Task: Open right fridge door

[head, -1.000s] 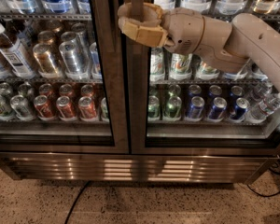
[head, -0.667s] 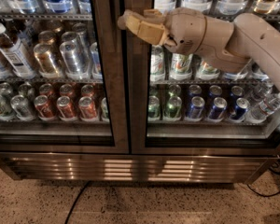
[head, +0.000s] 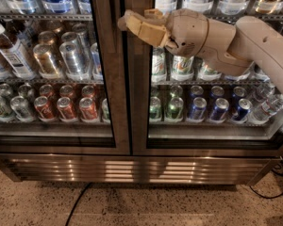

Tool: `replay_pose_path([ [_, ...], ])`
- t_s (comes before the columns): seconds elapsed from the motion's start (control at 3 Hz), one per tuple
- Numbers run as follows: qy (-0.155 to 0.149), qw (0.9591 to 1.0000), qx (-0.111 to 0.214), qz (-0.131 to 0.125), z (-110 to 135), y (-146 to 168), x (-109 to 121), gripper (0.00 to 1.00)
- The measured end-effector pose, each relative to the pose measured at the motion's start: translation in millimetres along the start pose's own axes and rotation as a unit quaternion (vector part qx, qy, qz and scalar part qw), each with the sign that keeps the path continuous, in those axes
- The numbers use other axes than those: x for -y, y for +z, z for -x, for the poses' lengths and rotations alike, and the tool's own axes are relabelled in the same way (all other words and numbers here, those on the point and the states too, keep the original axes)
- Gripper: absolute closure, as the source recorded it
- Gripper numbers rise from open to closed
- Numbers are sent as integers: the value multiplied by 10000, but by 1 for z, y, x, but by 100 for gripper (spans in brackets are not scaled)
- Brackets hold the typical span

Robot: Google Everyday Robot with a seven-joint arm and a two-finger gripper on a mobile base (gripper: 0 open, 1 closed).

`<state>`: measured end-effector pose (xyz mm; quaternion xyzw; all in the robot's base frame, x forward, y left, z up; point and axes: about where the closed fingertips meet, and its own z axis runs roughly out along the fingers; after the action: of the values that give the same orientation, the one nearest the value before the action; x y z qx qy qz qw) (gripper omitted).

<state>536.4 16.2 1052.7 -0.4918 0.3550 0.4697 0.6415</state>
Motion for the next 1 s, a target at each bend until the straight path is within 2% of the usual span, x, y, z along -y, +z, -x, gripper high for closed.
replay_pose_path([
  [0.33, 0, 10000, 0, 0, 0, 0, 0, 81],
  [1.0, 0, 10000, 0, 1, 0, 0, 0, 35],
])
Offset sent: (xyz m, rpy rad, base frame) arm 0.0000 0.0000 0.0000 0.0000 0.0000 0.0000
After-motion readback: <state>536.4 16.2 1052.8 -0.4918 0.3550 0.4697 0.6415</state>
